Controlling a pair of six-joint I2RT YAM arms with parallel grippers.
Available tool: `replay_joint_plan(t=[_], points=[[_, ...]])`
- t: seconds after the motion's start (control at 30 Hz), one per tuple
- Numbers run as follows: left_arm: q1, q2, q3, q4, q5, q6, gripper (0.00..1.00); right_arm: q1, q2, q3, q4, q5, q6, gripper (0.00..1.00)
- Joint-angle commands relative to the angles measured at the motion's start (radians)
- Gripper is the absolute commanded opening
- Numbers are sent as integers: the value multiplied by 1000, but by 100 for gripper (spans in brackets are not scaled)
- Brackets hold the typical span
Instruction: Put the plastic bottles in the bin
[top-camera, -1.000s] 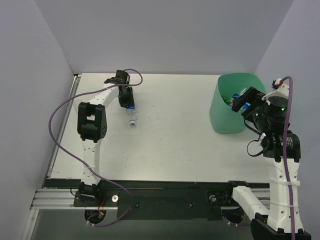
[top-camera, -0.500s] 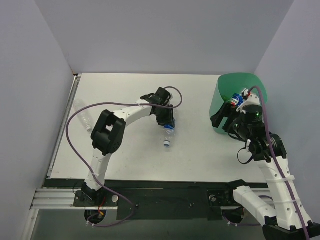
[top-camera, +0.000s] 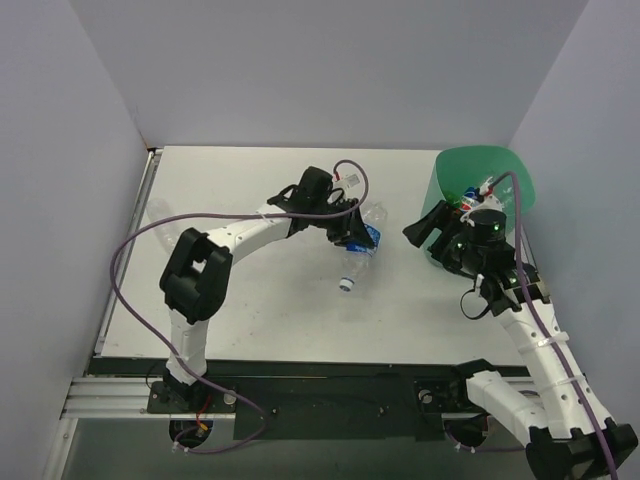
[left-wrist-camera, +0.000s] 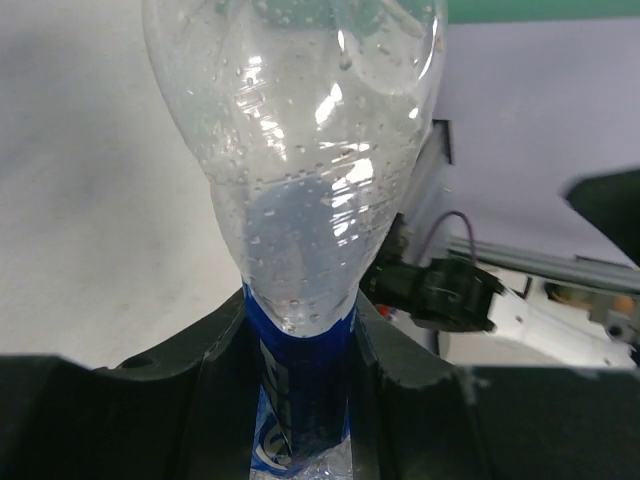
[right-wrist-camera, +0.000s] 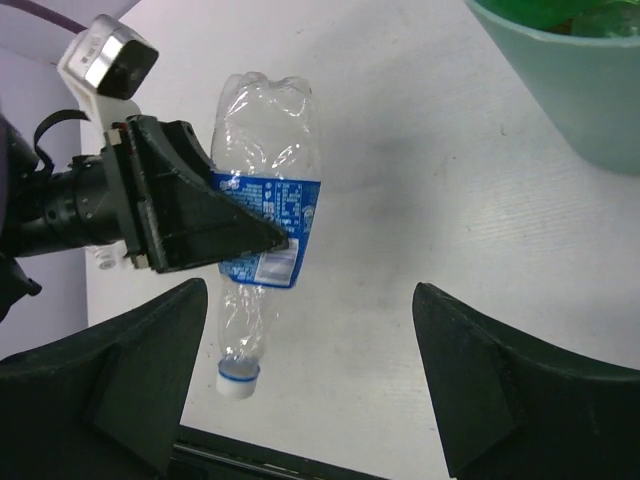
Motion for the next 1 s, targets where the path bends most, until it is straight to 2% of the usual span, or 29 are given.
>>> replay_joint_plan(t=[0.0,0.03,0.13,0.37,0.73,0.8,0.83,0.87,0.93,0.97], points=[[-1,-108,-58,262,240,-110,34,17,64,-27,177,-45,113,78],[-3,-115,-67,335,262,-125,34,20,68,-33,189,-39,121,78],[-3,-124,-99,404,282,-189,34,24,90,-47,266,-18,151,79],[-17,-132,-121,439,288,-220,35,31,186,-32,396,-62,193,82],[-32,-146,-118,437,293,-228,35,86,364,4,444,-91,187,84],[-35,-155,-119,430,296,-225,36,87,377,11,453,-98,181,76],[-37,-158,-116,421,296,-216,39,87,377,17,449,-98,172,67],[-37,-169,-115,395,288,-208,42,87,377,23,444,-90,165,64],[-38,-181,-107,335,274,-152,55,86,372,40,422,-78,150,43],[-40,-186,-96,310,268,-138,59,87,369,45,418,-76,142,40]])
